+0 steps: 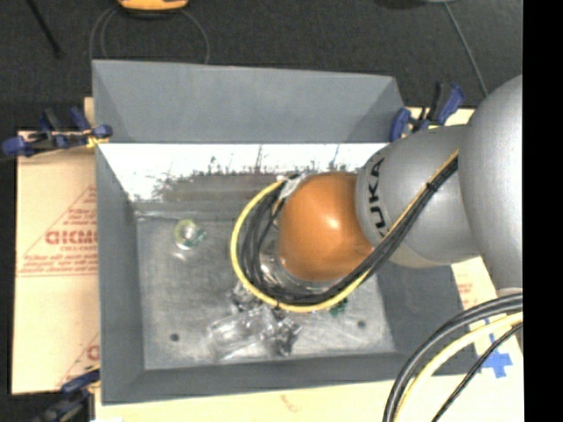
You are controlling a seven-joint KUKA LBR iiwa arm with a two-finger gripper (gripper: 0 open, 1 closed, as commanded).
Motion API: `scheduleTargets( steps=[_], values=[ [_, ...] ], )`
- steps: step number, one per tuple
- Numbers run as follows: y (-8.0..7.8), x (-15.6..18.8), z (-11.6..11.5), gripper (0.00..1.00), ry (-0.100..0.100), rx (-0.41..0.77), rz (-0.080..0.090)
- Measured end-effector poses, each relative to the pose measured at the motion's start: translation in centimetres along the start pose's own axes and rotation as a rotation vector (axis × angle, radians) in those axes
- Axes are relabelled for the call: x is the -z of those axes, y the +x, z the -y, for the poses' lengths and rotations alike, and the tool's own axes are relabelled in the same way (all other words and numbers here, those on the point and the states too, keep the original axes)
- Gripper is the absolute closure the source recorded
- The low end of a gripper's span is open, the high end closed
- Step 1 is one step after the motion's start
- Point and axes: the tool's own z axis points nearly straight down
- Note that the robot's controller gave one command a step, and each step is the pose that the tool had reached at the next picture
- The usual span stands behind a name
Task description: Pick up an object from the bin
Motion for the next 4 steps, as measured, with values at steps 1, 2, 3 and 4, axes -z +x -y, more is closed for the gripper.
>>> scheduleTargets(
  steps=[1,2,3,4],
  values=[
    [0.1,0.3,0.1,1.0,0.0,-0.004,-0.003],
    [-0.1,5.4,0.3,1.0,0.0,-0.01,-0.003],
    [-0.1,8.3,0.4,1.0,-0.001,-0.017,-0.005],
    [-0.2,11.5,0.6,1.0,-0.001,-0.025,-0.004]
  ],
)
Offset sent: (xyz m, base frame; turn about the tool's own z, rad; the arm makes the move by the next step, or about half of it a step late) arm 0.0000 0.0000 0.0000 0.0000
